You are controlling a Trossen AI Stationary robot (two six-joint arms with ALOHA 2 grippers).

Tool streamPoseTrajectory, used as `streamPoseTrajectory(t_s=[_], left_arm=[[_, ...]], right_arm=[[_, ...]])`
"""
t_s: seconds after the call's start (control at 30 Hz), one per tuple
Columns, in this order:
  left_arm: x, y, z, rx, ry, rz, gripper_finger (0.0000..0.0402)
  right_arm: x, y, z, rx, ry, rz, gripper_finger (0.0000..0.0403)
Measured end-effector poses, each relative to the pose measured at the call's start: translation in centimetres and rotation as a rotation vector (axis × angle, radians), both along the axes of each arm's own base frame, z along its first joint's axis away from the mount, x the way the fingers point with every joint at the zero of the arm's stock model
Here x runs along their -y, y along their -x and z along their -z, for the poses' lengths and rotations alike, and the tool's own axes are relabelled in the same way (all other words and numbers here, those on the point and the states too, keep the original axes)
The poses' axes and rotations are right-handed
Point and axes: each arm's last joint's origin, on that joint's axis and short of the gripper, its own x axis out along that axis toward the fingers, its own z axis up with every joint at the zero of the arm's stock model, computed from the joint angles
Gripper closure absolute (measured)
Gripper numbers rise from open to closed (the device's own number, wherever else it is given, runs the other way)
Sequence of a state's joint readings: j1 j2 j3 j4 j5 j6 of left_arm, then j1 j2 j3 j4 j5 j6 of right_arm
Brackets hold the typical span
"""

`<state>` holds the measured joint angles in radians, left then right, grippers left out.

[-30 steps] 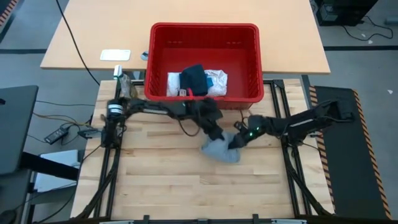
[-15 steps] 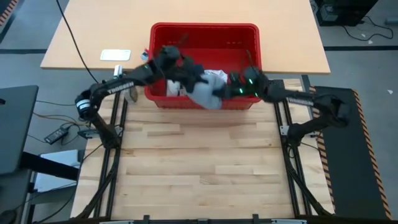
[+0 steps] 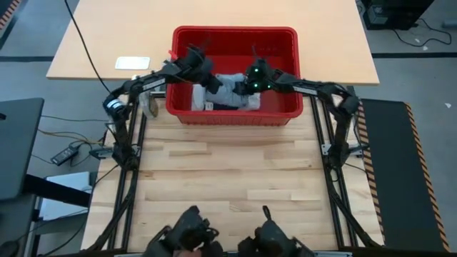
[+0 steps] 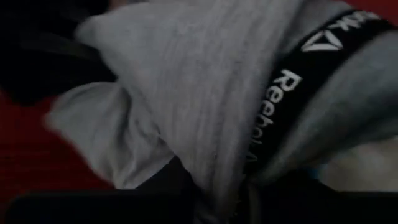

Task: Fold laundry
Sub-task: Put the folded gray shirt into the red laundry bin, then return to Home Position

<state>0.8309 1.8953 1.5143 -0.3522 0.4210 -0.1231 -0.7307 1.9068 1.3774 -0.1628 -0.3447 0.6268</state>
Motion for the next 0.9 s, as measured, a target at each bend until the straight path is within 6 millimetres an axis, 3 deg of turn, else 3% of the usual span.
streamPoseTrajectory(t_s=[0.13, 0.23, 0.33, 0.53, 0.9], left_arm=[[-1.2, -0.6, 3.5, -0.059, 0.022, 0.023, 0.0328], [-1.5, -0.6, 3.9, -0.073, -0.006, 0.047, 0.0291], [-1.3, -0.3, 3.1, -0.069, -0.033, 0.040, 0.0253], [-0.4, 2.3, -1.9, -0.047, -0.108, -0.011, 0.0201], [5.4, 7.0, -11.5, -0.021, -0.310, -0.072, 0.0182]], right_arm=[[0.5, -0.2, 2.9, -0.070, -0.074, 0.009, 0.0242], [0.5, -0.2, 2.9, -0.086, -0.064, 0.052, 0.0203], [0.0, -0.1, 1.6, -0.099, -0.016, 0.090, 0.0167], [-1.1, 1.5, -3.9, -0.027, 0.119, 0.092, 0.0123], [-6.3, 6.6, -14.2, 0.086, 0.392, -0.033, 0.0122]])
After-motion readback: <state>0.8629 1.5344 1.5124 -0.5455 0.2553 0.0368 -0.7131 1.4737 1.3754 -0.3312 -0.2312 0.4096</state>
